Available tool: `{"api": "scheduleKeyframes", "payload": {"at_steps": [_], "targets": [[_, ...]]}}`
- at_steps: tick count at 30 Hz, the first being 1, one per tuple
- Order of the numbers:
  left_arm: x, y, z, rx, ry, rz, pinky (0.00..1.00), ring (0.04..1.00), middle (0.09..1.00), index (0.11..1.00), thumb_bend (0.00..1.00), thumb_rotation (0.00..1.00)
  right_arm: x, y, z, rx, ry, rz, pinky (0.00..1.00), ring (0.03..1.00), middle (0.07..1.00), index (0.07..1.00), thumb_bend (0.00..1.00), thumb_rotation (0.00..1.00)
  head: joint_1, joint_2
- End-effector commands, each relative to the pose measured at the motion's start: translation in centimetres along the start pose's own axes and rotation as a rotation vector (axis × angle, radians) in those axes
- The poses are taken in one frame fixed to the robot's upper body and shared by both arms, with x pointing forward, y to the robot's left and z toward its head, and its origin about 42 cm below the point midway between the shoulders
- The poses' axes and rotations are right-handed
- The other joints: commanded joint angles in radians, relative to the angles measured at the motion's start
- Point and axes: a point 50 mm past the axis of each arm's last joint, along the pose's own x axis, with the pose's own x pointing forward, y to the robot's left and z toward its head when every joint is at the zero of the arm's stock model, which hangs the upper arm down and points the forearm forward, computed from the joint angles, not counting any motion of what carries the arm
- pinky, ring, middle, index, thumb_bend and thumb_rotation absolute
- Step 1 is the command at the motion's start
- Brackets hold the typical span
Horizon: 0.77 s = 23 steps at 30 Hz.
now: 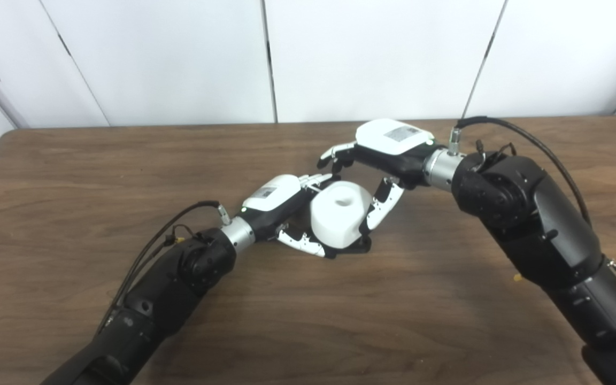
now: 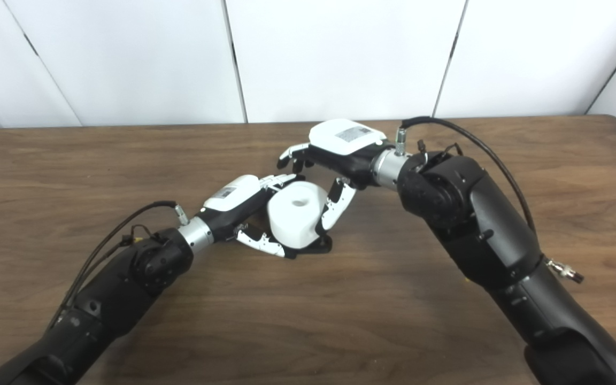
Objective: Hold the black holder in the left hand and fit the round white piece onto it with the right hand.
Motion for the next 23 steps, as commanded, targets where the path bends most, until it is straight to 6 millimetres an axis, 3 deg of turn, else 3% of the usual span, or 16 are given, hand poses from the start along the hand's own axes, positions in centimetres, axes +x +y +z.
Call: {"api": "scheduleKeyframes", "payload": {"at_steps": [1,9,17,23], "targets": [[-2.0,-3.5,-2.0,0.017,0.108,-0.184,0.96,0.966,0.965,0.479,0.52,0.07,-0.1,-2.5,0.6,-0.028,-0.037,-0.102,0.80,0.760,0.756,0.822,0.87,0.26,0.000,0.000],[-1.8,-3.5,-2.0,0.014,0.108,-0.183,0.96,0.968,0.967,0.479,0.52,0.07,-0.3,-4.0,0.7,-0.041,-0.039,-0.147,0.79,0.767,0.763,0.828,0.86,0.26,0.000,-0.002],[-1.8,-3.5,-2.1,0.018,0.103,-0.180,0.95,0.967,0.966,0.479,0.52,0.08,-0.4,-4.2,0.7,-0.049,-0.044,-0.143,0.80,0.773,0.763,0.826,0.87,0.26,0.000,-0.002],[-1.8,-3.4,-2.2,0.008,0.109,-0.184,0.96,0.963,0.965,0.480,0.52,0.07,-0.7,-4.8,0.6,-0.052,-0.042,-0.119,0.77,0.775,0.777,0.830,0.92,0.24,-0.003,-0.009]]}}
